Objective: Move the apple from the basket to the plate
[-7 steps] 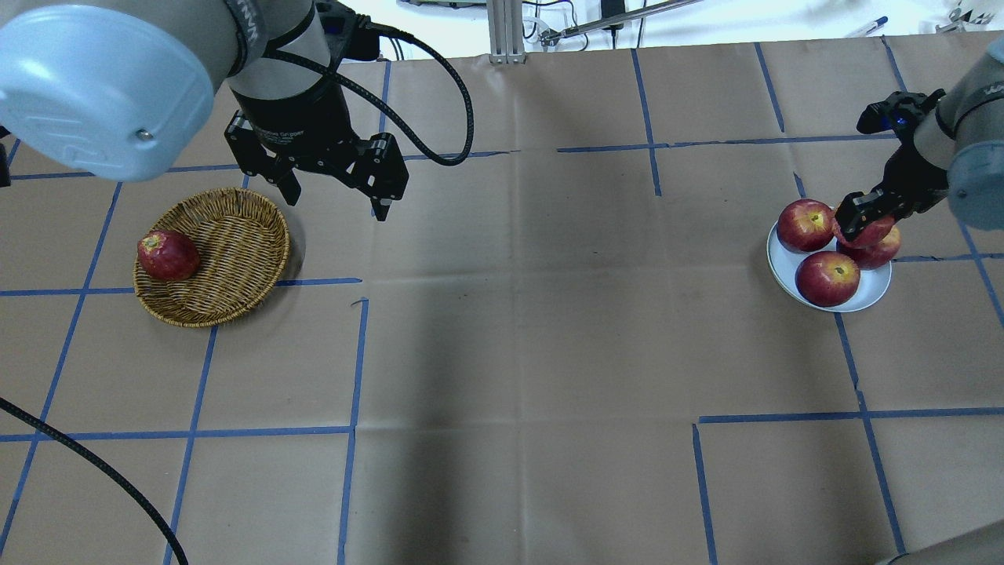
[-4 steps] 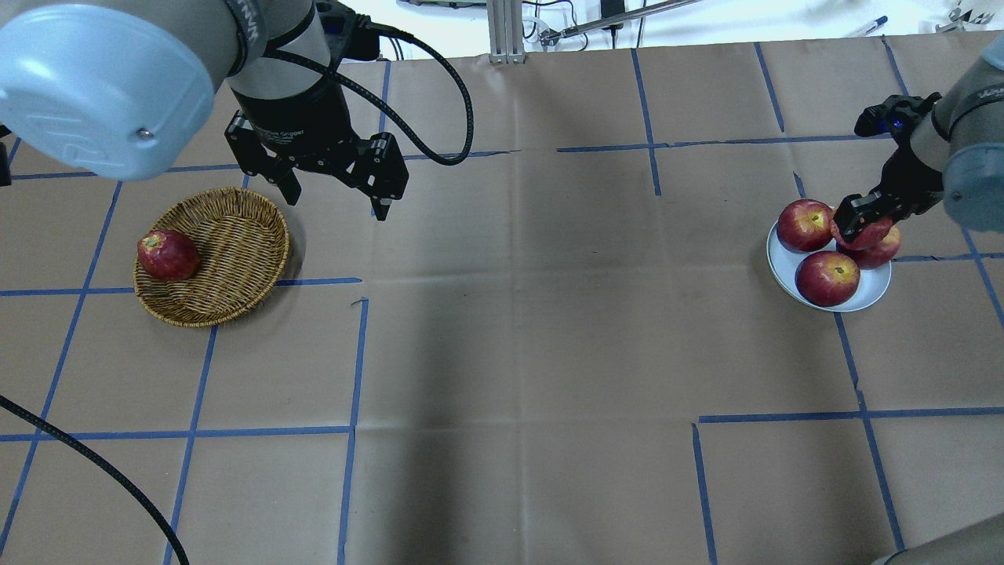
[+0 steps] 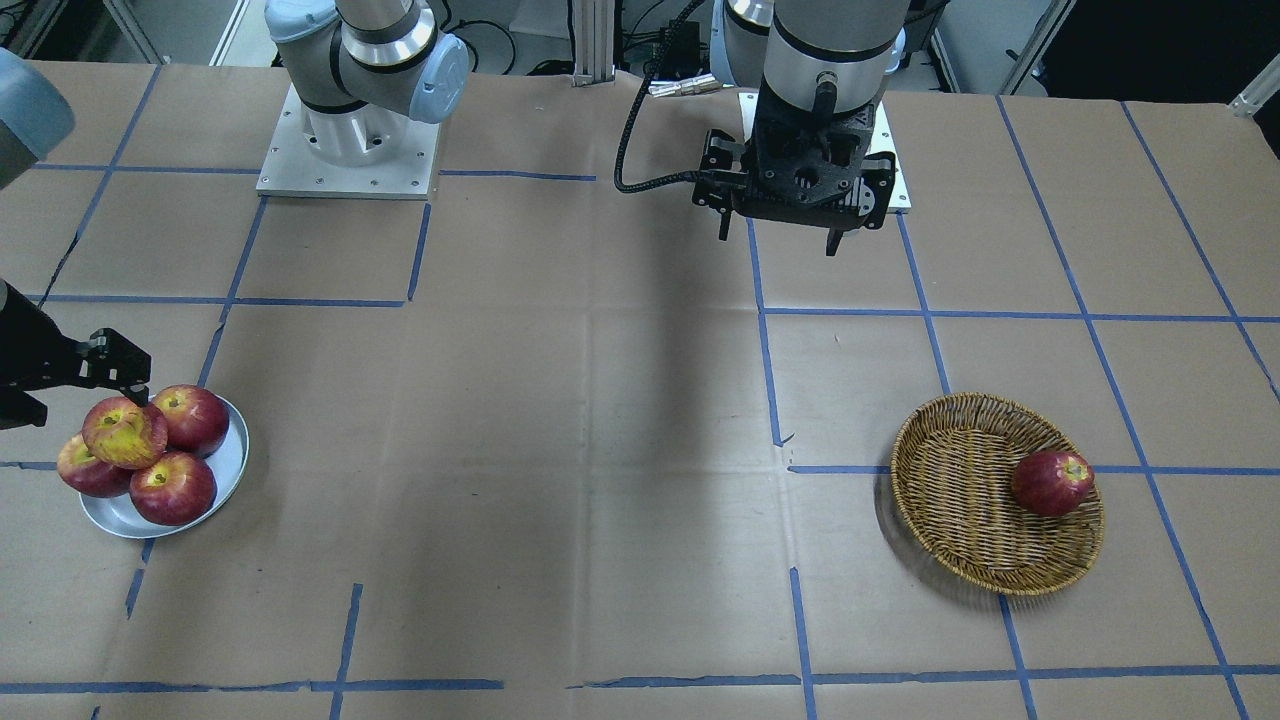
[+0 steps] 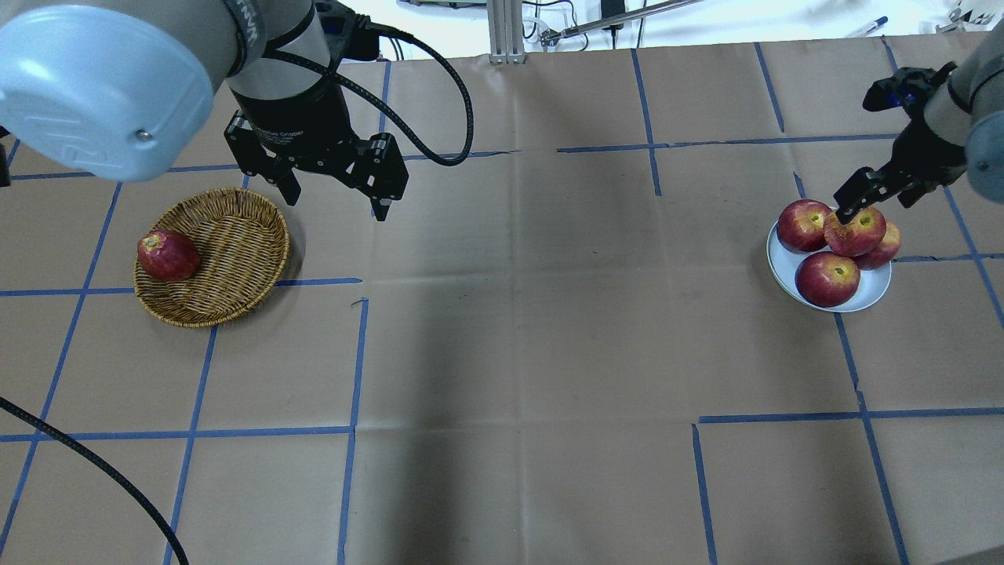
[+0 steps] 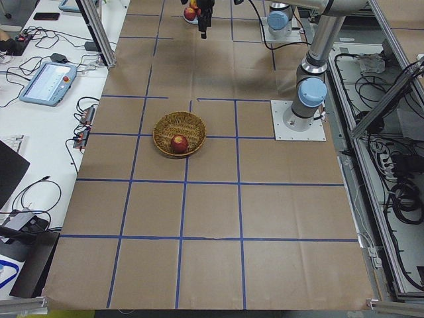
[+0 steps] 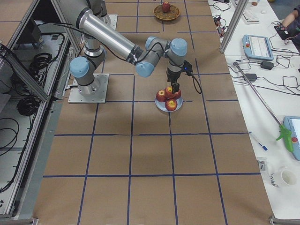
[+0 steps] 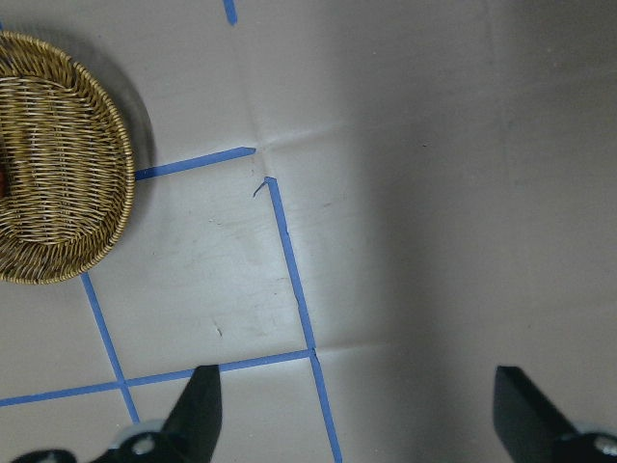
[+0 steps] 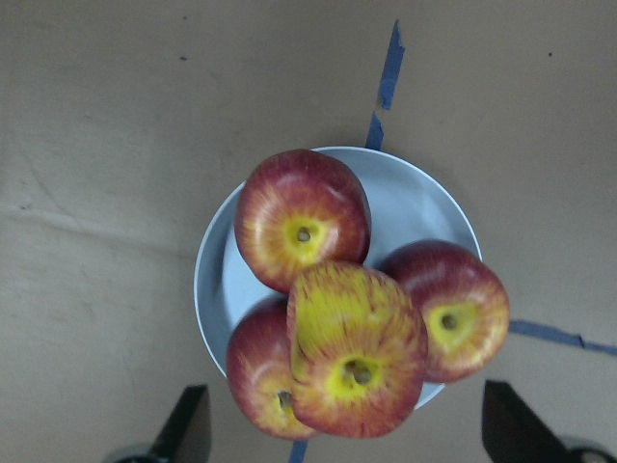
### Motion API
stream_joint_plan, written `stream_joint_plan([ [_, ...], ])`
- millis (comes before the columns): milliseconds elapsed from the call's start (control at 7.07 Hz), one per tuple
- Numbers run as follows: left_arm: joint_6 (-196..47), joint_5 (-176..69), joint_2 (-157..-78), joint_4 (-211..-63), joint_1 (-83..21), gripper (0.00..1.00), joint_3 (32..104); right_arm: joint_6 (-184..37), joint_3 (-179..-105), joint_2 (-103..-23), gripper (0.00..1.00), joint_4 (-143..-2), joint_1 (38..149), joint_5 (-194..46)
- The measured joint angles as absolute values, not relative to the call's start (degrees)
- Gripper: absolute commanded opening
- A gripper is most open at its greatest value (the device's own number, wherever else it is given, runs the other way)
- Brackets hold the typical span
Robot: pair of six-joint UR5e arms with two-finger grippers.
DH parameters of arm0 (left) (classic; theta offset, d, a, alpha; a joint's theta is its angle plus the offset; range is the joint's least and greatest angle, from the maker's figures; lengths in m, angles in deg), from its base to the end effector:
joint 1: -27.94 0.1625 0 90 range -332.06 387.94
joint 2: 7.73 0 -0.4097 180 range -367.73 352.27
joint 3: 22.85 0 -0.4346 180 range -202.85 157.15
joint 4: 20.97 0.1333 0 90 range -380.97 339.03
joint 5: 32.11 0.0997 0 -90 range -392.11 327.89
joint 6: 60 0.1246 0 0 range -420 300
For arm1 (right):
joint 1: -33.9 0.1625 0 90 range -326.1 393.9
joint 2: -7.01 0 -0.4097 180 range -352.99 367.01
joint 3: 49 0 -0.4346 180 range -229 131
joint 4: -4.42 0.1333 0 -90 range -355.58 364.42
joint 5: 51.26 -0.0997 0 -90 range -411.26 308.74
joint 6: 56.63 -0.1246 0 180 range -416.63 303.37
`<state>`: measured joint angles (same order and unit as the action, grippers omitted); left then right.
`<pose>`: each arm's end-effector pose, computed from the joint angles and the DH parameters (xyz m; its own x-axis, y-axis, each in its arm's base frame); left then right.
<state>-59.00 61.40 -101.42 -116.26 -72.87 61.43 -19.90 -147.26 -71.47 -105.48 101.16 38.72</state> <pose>-0.2272 -0.5198 0.4569 -0.9763 0.2077 -0.0601 0.2043 0.9772 0.0579 -0.1054 -0.5964 0.2925 -0.9703 -0.2418 0.0010 -0.2418 0.9703 -0.0019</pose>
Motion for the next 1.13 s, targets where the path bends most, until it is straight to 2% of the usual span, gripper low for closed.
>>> stream_joint_plan([
  [425,-58.99,61.35,-101.42,-116.31,-72.87,0.99,61.44,-27.99,-138.57,-76.27,1.00,-87.89,108.66,38.40],
  [708,-58.95,61.38,-101.40,-116.27,-72.87,0.99,61.44,-41.66,-137.79,-80.77,1.00,-82.18,116.31,38.57],
  [1132,-58.94,61.40,-101.35,-116.32,-72.87,0.99,61.44,-51.10,-138.18,-81.44,1.00,-81.54,123.97,38.53],
])
